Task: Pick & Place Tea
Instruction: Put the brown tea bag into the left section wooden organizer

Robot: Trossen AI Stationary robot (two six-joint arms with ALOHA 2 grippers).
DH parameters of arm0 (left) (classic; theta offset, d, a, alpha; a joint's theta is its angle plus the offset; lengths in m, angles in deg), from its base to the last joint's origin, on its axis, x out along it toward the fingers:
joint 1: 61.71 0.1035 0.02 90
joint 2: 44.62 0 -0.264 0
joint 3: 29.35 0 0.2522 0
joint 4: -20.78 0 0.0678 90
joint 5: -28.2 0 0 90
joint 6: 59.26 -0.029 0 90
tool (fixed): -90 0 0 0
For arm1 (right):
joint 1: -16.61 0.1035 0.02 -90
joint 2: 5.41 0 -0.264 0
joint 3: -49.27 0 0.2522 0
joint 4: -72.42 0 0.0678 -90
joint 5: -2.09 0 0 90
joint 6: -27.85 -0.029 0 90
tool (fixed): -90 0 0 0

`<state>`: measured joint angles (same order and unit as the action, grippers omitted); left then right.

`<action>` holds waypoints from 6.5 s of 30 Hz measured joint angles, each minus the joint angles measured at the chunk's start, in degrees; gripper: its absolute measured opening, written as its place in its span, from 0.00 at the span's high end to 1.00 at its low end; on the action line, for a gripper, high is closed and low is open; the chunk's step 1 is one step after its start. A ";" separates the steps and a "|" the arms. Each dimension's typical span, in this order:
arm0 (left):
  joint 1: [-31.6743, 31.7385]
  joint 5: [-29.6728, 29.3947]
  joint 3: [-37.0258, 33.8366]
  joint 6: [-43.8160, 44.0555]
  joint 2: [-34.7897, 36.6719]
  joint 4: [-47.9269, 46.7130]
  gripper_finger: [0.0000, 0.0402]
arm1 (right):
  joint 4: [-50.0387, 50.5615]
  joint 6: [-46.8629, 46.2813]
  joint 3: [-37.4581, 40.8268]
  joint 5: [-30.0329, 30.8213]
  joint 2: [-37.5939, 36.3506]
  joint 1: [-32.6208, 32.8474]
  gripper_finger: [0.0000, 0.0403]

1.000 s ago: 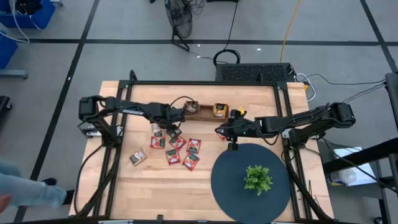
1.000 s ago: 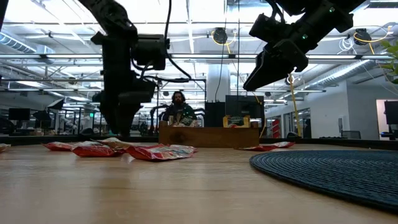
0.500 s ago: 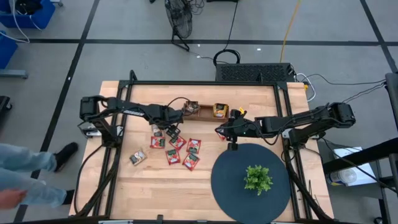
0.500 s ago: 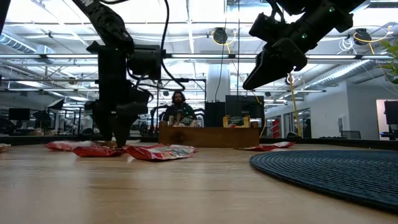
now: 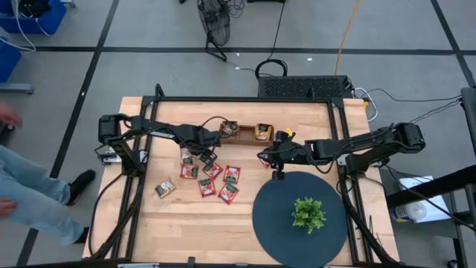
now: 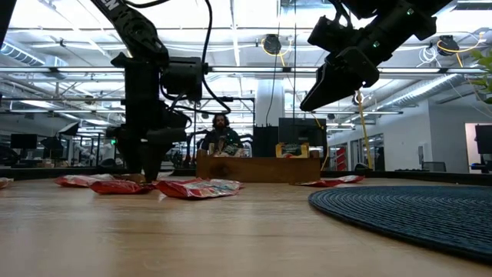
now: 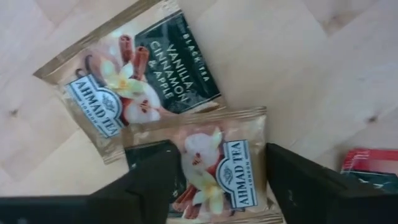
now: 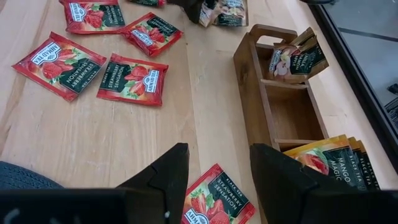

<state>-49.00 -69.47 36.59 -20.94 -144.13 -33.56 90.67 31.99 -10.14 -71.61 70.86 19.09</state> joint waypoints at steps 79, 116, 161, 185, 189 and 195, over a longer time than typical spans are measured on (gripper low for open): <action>-34.22 -46.27 10.91 -91.97 1.82 13.73 0.97 | -53.94 -12.60 -9.01 -43.58 29.44 -13.70 0.56; -29.80 -41.49 10.86 -47.48 10.33 14.73 0.85 | -16.70 11.95 -8.86 -13.41 7.86 -7.69 1.00; -7.25 6.06 10.16 -45.27 12.46 26.64 0.54 | -16.46 12.00 -5.64 -10.29 7.72 -5.75 1.00; -8.38 8.50 10.16 -38.22 12.94 27.23 0.54 | -16.26 12.07 -5.66 -10.29 7.72 -5.75 1.00; -8.38 8.70 10.16 -38.12 12.94 27.26 0.54 | -16.24 12.02 -5.66 -10.29 7.72 -5.77 1.00; -8.37 8.68 10.16 -37.99 12.94 30.11 0.54 | -18.75 12.00 -5.66 -10.52 7.74 -5.75 1.00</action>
<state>-57.37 -60.79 46.76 -58.92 -131.19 -3.45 71.92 43.99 -15.80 -82.13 78.60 13.34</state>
